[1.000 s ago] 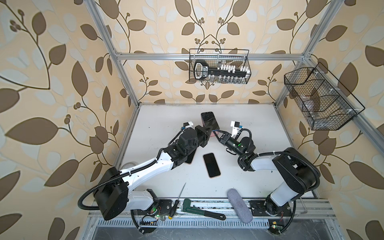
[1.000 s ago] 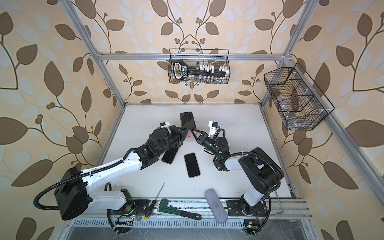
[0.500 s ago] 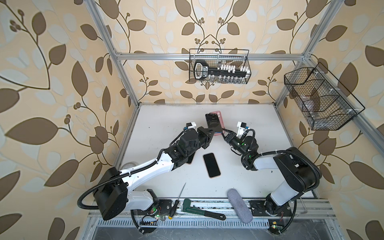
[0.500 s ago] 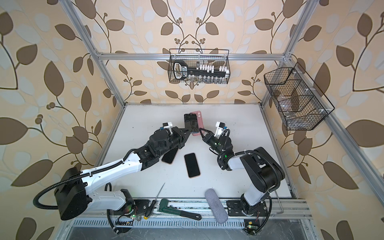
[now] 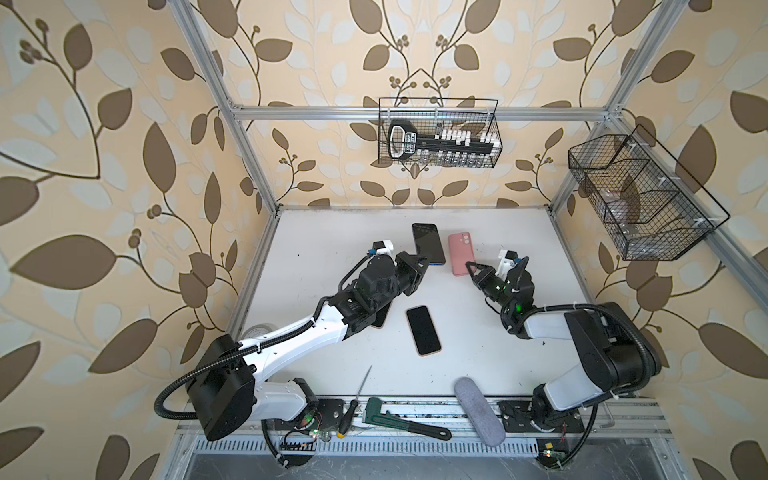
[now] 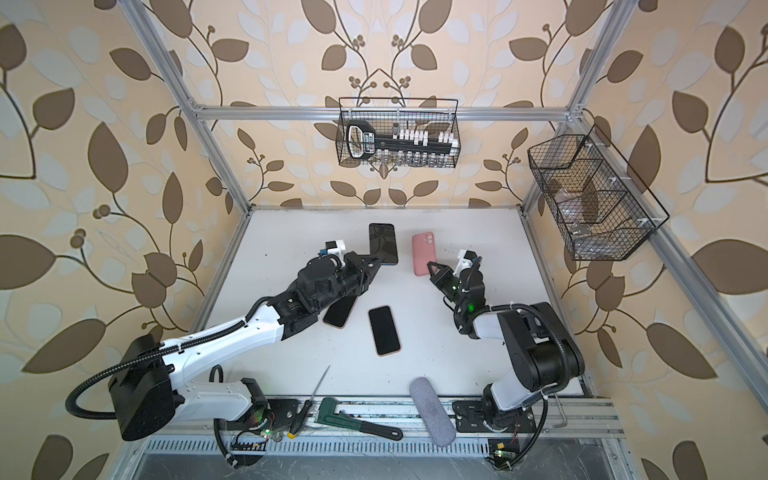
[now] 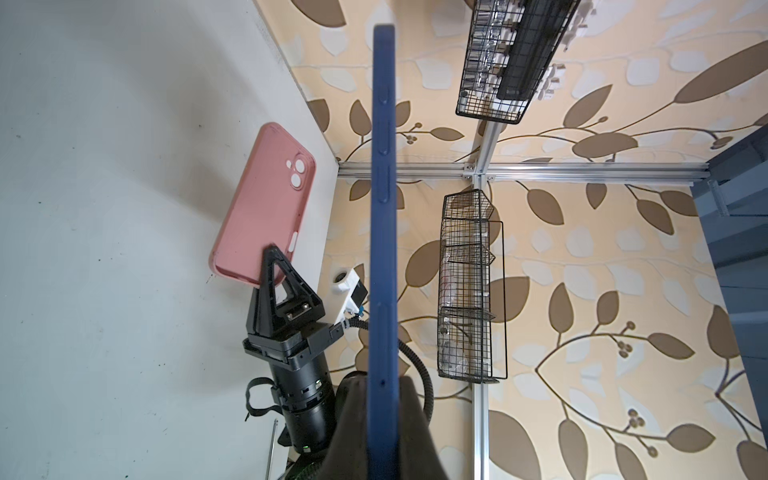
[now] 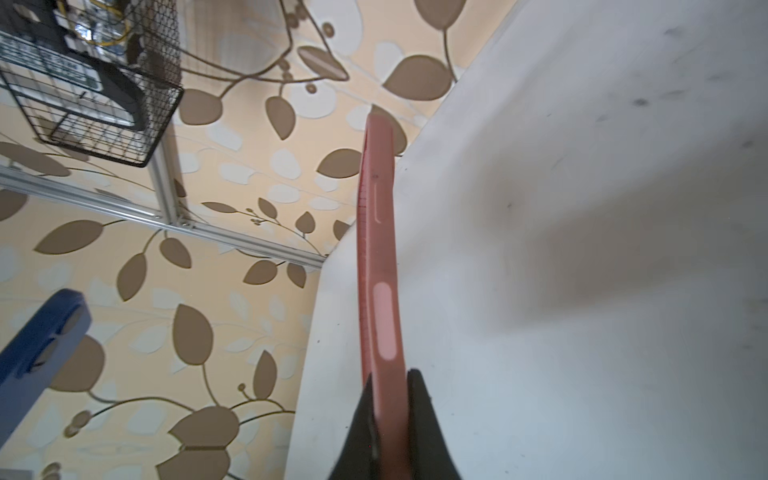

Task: Take the phone out of the phone case
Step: 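Carry the pink case away with the right gripper and lower it onto the table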

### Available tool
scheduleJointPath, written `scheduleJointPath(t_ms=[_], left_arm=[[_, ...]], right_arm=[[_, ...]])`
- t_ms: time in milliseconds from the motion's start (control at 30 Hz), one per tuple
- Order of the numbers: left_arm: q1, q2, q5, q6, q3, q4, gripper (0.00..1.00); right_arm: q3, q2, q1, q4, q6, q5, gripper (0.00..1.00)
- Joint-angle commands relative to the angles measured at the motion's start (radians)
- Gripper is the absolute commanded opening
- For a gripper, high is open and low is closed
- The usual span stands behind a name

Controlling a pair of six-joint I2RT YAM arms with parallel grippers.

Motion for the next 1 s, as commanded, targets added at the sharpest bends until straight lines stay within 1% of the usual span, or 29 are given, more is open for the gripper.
scheduleJointPath(t_ms=[0,100,233,367,500,633,800,900,967], left_arm=[[0.012,-0.032,0.029,0.072,0.044,0.104,0.0],[0.029,-0.02,0.047,0.066,0.032,0.122,0.0],[0.059,-0.002,0.083,0.044,0.013,0.168,0.0],[0.081,0.006,0.11,0.037,0.006,0.18,0.0],[0.096,0.008,0.135,0.038,0.004,0.187,0.0],[0.114,0.009,0.148,0.039,0.0,0.186,0.0],[0.129,0.017,0.162,0.036,0.0,0.189,0.0],[0.135,0.02,0.17,0.032,-0.001,0.194,0.0],[0.138,0.019,0.171,0.033,-0.003,0.194,0.0]], right_arm=[[0.007,-0.067,-0.068,-0.233,-0.135,-0.05,0.0],[0.031,-0.091,-0.136,-0.361,-0.207,-0.075,0.0],[0.062,-0.083,-0.204,-0.459,-0.279,-0.097,0.0],[0.073,-0.063,-0.271,-0.481,-0.317,-0.126,0.0],[0.086,-0.058,-0.328,-0.523,-0.354,-0.111,0.0],[0.132,-0.02,-0.352,-0.583,-0.406,-0.097,0.01],[0.167,0.03,-0.378,-0.597,-0.437,-0.081,0.03],[0.204,0.076,-0.392,-0.618,-0.457,-0.087,0.06],[0.225,0.099,-0.398,-0.63,-0.462,-0.084,0.1]])
